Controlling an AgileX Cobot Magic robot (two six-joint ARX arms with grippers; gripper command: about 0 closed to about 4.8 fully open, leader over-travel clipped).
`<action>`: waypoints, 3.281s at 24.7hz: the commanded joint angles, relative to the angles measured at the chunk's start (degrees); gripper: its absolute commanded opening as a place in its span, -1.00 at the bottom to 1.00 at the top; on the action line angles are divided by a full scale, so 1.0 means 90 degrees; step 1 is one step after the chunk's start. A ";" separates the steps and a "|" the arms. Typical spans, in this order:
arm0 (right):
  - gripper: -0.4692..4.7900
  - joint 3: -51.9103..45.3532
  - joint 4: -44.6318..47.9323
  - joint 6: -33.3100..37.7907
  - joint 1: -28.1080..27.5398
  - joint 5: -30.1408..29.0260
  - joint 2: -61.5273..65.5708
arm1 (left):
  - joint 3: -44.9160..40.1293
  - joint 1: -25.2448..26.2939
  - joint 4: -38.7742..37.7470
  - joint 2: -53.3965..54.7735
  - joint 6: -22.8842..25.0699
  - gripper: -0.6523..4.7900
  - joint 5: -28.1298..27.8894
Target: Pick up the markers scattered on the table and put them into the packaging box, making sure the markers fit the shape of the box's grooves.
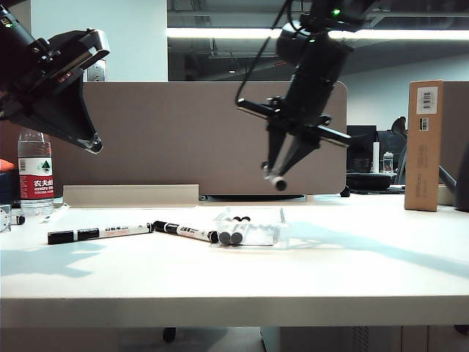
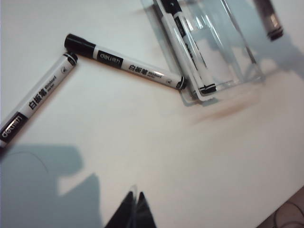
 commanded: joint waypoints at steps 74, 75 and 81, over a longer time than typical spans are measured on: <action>-0.34 0.1137 0.0452 -0.0046 0.1158 -0.0488 0.1484 | 0.0053 0.0007 -0.0160 -0.0056 0.0012 -0.76 -0.0661; -0.33 0.1137 0.0444 -0.0051 0.1156 -0.0454 0.1503 | 0.0053 0.0007 -0.0160 -0.0056 0.0012 -0.76 -0.0663; -0.01 0.1137 0.0478 -0.0223 0.1229 -0.0384 0.1613 | 0.0056 0.0005 -0.0104 -0.0056 0.0012 -0.76 -0.0573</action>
